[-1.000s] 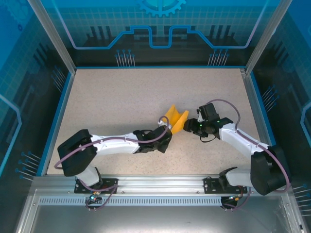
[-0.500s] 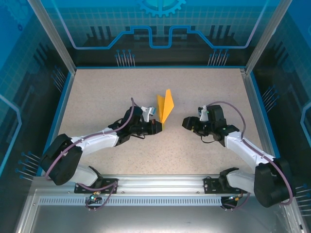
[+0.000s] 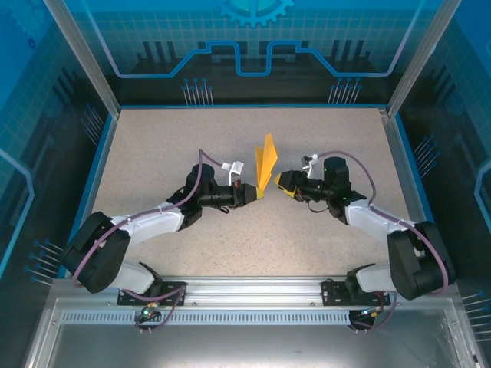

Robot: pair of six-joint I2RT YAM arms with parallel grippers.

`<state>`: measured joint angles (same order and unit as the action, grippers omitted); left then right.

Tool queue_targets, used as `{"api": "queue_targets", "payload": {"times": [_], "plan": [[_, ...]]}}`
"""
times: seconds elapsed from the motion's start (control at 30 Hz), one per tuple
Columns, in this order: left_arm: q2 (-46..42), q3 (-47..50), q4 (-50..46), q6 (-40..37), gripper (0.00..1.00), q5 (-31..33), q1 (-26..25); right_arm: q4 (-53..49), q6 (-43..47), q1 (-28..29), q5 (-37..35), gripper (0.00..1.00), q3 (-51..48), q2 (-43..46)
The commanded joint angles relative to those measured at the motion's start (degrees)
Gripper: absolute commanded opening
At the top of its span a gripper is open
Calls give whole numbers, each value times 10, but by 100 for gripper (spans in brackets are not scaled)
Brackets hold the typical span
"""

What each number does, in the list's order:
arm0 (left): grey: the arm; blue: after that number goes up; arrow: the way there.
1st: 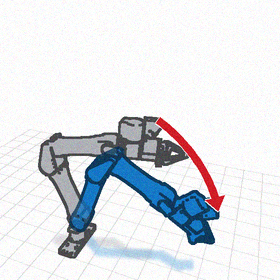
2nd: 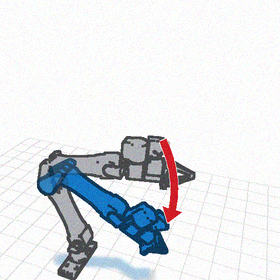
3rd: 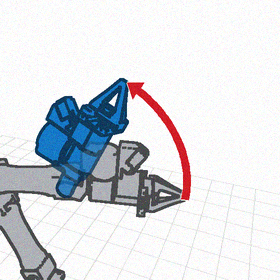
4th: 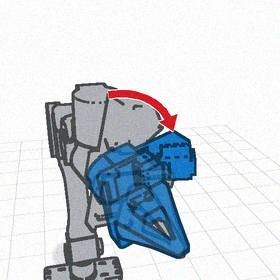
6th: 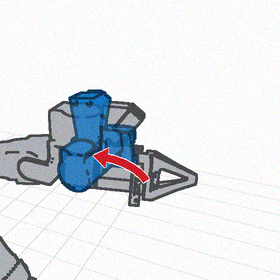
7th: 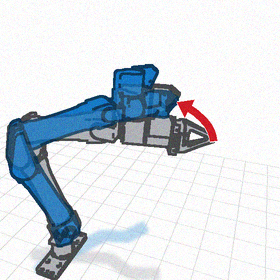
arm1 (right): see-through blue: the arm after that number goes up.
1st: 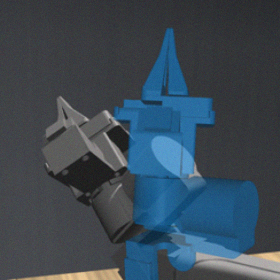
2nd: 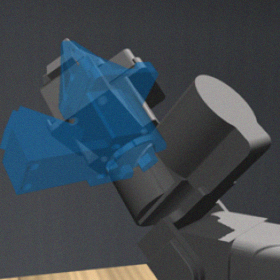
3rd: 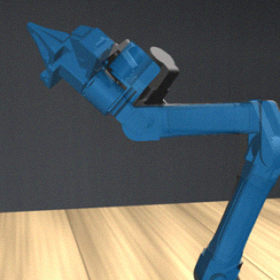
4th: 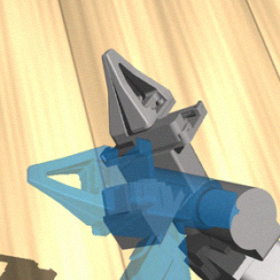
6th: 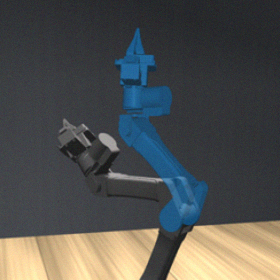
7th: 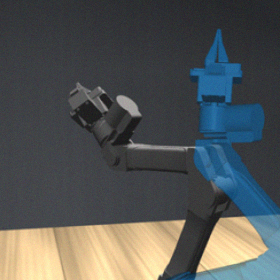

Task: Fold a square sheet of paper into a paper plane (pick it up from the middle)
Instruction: Move a paper plane to the center of the table.

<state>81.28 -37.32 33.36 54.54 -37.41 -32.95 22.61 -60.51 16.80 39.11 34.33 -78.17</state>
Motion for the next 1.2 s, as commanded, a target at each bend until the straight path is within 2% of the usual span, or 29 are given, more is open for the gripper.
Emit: {"api": "queue_targets", "payload": {"times": [0.0,0.2,0.57,0.73,0.97,1.17], "plan": [[-12,4,23,10,5,-21,2,86,-47,7,37,50,25,-26],[-16,4,20,7,4,-21,2,162,-96,17,46,50,28,-55],[-10,8,33,12,4,-22,2,188,-124,45,39,49,44,-101],[-18,11,30,10,4,-17,2,206,-140,45,35,45,35,-111],[-24,11,26,6,5,-13,2,198,-149,44,28,32,35,-113],[-29,14,18,2,14,-5,2,170,-131,44,16,19,38,-101]]}}
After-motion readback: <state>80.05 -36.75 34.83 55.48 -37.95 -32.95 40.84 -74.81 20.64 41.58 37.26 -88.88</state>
